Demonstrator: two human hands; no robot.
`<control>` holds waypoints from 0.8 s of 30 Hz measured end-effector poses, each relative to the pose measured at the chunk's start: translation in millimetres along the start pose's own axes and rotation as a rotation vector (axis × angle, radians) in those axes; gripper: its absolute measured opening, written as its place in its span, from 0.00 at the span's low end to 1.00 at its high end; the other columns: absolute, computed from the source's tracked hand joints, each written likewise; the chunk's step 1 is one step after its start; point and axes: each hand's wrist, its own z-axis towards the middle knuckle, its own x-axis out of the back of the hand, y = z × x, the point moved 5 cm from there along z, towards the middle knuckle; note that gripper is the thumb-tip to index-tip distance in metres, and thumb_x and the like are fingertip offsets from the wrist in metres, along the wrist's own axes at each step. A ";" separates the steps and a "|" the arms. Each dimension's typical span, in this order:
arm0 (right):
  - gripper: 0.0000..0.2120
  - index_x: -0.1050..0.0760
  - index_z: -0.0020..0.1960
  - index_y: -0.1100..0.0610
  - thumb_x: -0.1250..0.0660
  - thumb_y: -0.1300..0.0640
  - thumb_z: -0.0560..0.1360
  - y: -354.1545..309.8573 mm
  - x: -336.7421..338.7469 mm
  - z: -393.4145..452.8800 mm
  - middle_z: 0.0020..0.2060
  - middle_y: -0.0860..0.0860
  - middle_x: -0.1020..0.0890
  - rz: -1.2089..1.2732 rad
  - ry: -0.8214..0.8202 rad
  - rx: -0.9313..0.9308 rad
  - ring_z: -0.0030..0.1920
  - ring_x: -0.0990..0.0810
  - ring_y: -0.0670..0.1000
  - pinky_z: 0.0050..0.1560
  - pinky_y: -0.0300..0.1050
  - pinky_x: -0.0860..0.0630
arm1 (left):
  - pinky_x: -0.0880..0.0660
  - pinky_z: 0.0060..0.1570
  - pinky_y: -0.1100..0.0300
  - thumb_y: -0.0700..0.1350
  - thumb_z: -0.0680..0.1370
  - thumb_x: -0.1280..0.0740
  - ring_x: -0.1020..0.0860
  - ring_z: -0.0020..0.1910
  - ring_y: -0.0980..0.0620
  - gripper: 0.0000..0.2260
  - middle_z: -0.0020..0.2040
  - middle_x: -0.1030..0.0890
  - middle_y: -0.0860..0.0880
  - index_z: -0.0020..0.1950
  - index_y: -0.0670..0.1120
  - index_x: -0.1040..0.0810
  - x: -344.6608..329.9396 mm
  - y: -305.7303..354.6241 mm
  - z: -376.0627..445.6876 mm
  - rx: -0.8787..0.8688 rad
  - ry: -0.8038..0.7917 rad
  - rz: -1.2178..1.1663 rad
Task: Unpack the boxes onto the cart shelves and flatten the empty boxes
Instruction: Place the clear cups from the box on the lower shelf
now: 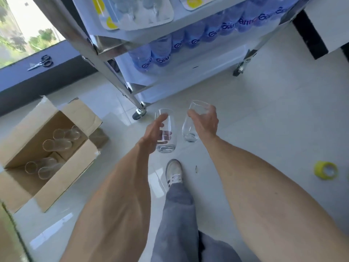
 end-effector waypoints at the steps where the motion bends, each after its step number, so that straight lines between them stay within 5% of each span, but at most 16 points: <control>1: 0.30 0.32 0.62 0.52 0.28 0.44 0.64 2.5 2.1 10.7 0.50 0.49 0.24 -0.013 -0.007 -0.019 0.50 0.25 0.54 0.48 0.44 0.32 | 0.24 0.43 0.55 0.61 0.75 0.32 0.21 0.36 0.45 0.19 0.41 0.19 0.41 0.53 0.46 0.28 -4.2 4.2 7.0 -0.010 0.007 0.002; 6: 0.32 0.33 0.58 0.55 0.27 0.41 0.62 1.3 13.0 40.2 0.47 0.48 0.27 -0.106 -0.038 -0.004 0.48 0.28 0.52 0.47 0.43 0.33 | 0.27 0.44 0.54 0.53 0.72 0.28 0.24 0.33 0.49 0.12 0.39 0.21 0.45 0.49 0.47 0.23 -23.7 22.8 22.1 -0.066 0.057 0.019; 10: 0.32 0.31 0.60 0.54 0.25 0.44 0.61 -2.5 18.0 50.1 0.46 0.47 0.24 -0.140 -0.047 0.107 0.50 0.26 0.52 0.48 0.43 0.31 | 0.34 0.34 0.59 0.50 0.69 0.24 0.29 0.37 0.48 0.14 0.39 0.26 0.45 0.43 0.45 0.26 -35.8 25.9 20.7 -0.144 0.176 -0.009; 16: 0.26 0.31 0.56 0.46 0.28 0.42 0.61 -0.2 27.8 45.3 0.47 0.48 0.21 0.150 -0.101 0.122 0.50 0.21 0.52 0.48 0.45 0.25 | 0.36 0.31 0.61 0.53 0.70 0.24 0.29 0.35 0.49 0.20 0.39 0.27 0.47 0.54 0.47 0.29 -46.9 6.3 -0.3 -0.244 0.249 -0.150; 20: 0.37 0.32 0.64 0.52 0.27 0.40 0.59 18.0 21.4 51.6 0.53 0.49 0.23 0.140 -0.184 0.035 0.51 0.22 0.53 0.52 0.47 0.23 | 0.31 0.35 0.59 0.56 0.72 0.27 0.24 0.36 0.47 0.23 0.41 0.23 0.44 0.61 0.44 0.25 -46.9 -12.7 -3.7 -0.236 0.287 -0.183; 24: 0.24 0.21 0.45 0.57 0.25 0.41 0.58 44.2 -19.1 85.0 0.37 0.51 0.21 0.245 -0.320 -0.075 0.37 0.23 0.55 0.35 0.46 0.24 | 0.29 0.41 0.56 0.57 0.74 0.28 0.21 0.37 0.47 0.16 0.41 0.20 0.44 0.54 0.48 0.21 -30.0 -27.9 38.5 -0.237 0.280 -0.186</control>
